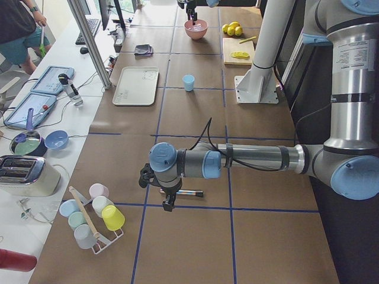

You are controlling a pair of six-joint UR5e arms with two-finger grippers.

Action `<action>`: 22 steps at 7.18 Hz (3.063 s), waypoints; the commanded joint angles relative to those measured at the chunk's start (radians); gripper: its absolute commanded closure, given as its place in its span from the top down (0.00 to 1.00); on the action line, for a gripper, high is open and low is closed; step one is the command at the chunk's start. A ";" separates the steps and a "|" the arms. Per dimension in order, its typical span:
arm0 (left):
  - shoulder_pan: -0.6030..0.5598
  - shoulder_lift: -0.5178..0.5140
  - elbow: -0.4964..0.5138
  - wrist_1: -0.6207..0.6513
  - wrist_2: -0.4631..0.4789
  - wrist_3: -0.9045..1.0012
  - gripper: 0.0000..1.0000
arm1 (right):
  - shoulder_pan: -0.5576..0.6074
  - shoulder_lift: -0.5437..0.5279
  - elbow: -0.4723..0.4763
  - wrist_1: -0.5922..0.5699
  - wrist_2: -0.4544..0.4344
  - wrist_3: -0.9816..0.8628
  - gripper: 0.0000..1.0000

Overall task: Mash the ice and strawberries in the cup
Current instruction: 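Move the right gripper back to the pink bowl of ice, then lower the right gripper into the bowl and grasp another ice cube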

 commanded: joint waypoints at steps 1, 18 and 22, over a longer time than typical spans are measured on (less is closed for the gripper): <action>0.000 0.000 -0.001 0.000 0.000 0.000 1.00 | 0.000 -0.046 -0.023 0.038 0.062 -0.067 0.84; 0.002 -0.006 -0.001 0.000 0.000 0.000 1.00 | 0.000 -0.002 -0.105 0.035 0.115 -0.114 0.03; 0.000 -0.006 -0.002 0.000 -0.002 0.000 1.00 | 0.103 0.163 0.082 -0.414 0.115 -0.100 0.03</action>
